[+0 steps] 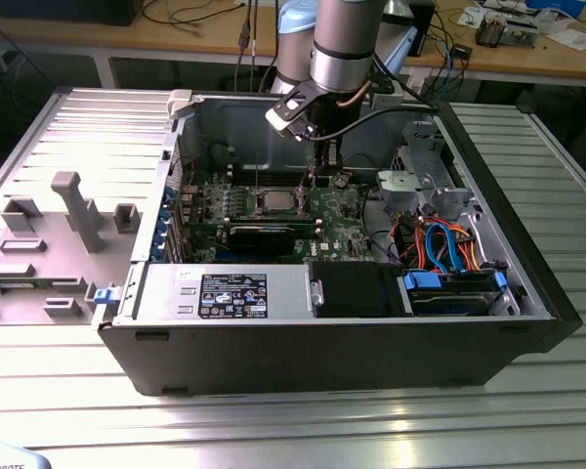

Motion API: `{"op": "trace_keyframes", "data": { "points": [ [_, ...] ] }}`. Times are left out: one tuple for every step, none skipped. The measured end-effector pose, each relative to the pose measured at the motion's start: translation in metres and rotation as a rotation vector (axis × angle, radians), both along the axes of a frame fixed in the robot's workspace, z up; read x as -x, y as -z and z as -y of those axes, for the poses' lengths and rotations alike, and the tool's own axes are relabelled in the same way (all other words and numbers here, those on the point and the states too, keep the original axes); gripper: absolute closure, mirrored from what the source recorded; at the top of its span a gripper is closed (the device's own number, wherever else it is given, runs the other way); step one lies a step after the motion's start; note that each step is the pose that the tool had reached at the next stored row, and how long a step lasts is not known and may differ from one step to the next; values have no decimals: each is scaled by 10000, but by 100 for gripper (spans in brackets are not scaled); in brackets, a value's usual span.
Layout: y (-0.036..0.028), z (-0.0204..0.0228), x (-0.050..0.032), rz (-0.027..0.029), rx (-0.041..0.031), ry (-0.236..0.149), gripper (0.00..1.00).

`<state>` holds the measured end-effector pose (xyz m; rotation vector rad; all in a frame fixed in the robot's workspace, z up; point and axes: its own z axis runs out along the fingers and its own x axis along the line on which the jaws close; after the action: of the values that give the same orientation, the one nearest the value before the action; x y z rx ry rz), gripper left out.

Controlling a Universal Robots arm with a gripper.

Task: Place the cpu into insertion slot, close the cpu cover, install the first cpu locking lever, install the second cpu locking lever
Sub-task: 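Close the cpu cover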

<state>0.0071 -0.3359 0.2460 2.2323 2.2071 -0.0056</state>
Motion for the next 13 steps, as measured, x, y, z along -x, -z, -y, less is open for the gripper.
{"op": "trace_keyframes", "data": {
  "points": [
    [0,0,1,0,0,1,89],
    [0,0,8,0,0,2,89],
    [0,0,12,0,-1,0,89],
    [0,0,15,0,-2,0,89],
    [1,0,18,0,-3,-1,89],
    [2,0,21,0,-4,0,89],
    [2,0,25,0,-4,1,89],
    [3,0,28,0,-5,0,89],
    [4,0,34,0,-5,0,89],
    [4,0,39,0,-5,0,89],
    [5,0,45,0,-6,-1,89],
    [6,0,46,0,-7,-2,89],
    [7,0,51,0,-7,-1,89]
  ]
}}
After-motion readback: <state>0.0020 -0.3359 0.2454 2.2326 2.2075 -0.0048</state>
